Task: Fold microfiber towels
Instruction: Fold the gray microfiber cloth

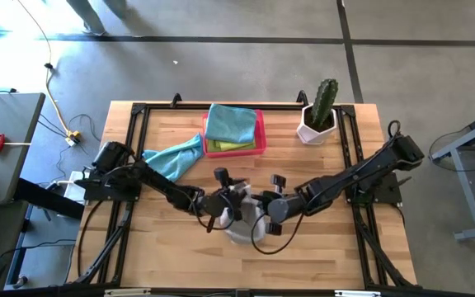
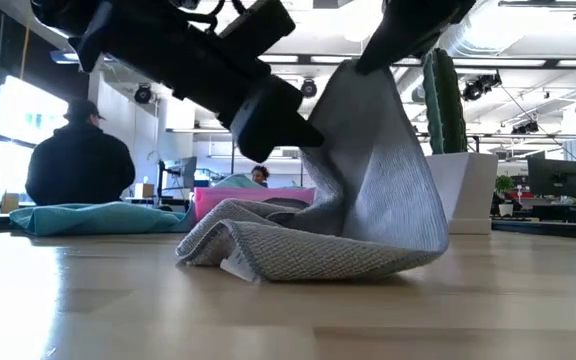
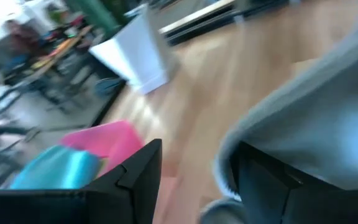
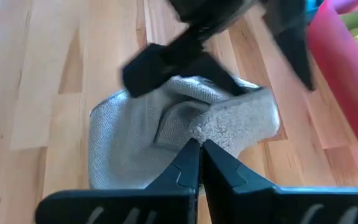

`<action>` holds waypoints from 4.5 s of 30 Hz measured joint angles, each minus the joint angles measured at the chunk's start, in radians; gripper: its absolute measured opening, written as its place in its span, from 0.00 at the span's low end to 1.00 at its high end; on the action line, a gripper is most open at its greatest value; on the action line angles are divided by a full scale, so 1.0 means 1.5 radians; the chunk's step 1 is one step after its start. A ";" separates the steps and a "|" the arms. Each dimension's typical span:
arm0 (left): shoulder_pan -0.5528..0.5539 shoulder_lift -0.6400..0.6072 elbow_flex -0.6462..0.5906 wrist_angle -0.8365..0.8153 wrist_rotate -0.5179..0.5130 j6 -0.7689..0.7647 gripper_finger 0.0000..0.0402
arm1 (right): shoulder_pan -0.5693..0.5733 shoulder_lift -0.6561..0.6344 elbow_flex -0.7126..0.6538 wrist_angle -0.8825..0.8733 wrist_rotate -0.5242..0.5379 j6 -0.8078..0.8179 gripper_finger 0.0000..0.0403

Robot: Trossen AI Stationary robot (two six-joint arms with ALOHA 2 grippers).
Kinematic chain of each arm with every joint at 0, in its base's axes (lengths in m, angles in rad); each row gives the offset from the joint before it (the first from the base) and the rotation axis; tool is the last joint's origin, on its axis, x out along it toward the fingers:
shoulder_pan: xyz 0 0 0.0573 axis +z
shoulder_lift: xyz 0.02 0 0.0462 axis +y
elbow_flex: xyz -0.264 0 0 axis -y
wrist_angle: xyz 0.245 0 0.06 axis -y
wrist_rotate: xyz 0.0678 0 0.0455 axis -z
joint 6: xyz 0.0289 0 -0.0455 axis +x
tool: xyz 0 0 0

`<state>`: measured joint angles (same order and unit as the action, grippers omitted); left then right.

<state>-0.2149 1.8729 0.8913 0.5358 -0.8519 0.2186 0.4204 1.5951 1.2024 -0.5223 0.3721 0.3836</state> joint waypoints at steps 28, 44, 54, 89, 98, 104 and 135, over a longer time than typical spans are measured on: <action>0.000 -0.001 0.000 -0.006 0.048 -0.143 0.42 | 0.087 0.001 0.259 -0.321 0.224 -0.022 0.00; 0.012 -0.001 0.000 -0.115 0.149 -0.473 0.29 | 0.087 0.001 0.258 -0.322 0.260 -0.034 0.00; 0.013 -0.001 0.000 -0.115 0.163 -0.561 0.29 | 0.087 0.001 0.258 -0.322 0.340 -0.077 0.00; -0.019 -0.202 0.000 -0.424 0.159 -0.466 0.01 | 0.172 0.001 0.226 -0.435 0.394 0.161 0.00; -0.046 -0.372 0.000 -0.527 0.077 -0.322 0.00 | 0.171 0.002 0.118 -0.392 0.485 0.180 0.00; -0.044 -0.434 0.044 -0.534 -0.105 -0.094 0.00 | 0.099 -0.011 0.141 -0.406 0.594 0.038 0.00; -0.161 -0.222 0.056 -0.730 0.291 -0.586 0.00 | 0.059 -0.033 -0.112 0.052 0.038 0.076 0.00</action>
<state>-0.4569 1.5394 0.9760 -0.5594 -0.4157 -0.6603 0.5093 1.5459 1.0337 -0.4440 0.4297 0.4980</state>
